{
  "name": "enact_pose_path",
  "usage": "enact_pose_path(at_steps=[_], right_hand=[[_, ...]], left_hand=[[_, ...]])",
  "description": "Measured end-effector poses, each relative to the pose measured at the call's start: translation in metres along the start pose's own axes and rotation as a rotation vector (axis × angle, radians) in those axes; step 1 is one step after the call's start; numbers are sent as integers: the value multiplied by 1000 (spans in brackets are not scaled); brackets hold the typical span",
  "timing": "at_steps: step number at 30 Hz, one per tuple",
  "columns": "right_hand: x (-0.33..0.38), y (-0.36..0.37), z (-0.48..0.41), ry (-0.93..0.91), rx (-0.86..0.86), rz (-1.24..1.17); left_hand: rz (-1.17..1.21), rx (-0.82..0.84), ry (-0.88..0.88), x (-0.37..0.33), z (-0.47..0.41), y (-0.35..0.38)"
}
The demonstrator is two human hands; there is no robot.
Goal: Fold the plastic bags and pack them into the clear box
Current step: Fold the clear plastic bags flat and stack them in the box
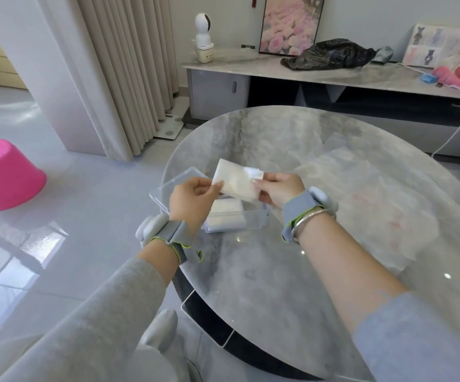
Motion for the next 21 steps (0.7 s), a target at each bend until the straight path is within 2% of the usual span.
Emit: enact_pose_path(at_steps=[3, 6, 11, 15, 17, 21], right_hand=[[3, 9, -25, -44, -41, 303], [-13, 8, -52, -44, -88, 612], [-10, 15, -41, -15, -61, 871], [-7, 18, -41, 34, -1, 979], [-6, 19, -42, 50, 27, 1023], [-8, 30, -44, 82, 70, 1100]], left_hand=[[-209, -95, 9, 2, -11, -14], [-382, -98, -6, 19, -16, -18], [-492, -82, -4, 38, -20, -17], [-521, -98, 49, 36, -21, -14], [-563, -82, 111, 36, -19, -10], [-807, -40, 405, 29, -11, -1]])
Point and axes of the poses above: each hand's wrist, its own z-axis away from the middle knuckle, its own y-axis out of the palm, x = y × z, the point moved 4 cm from there along -z, towards the middle knuckle, and after that the axes turned 10 degrees about x, right-handed, at the moved point
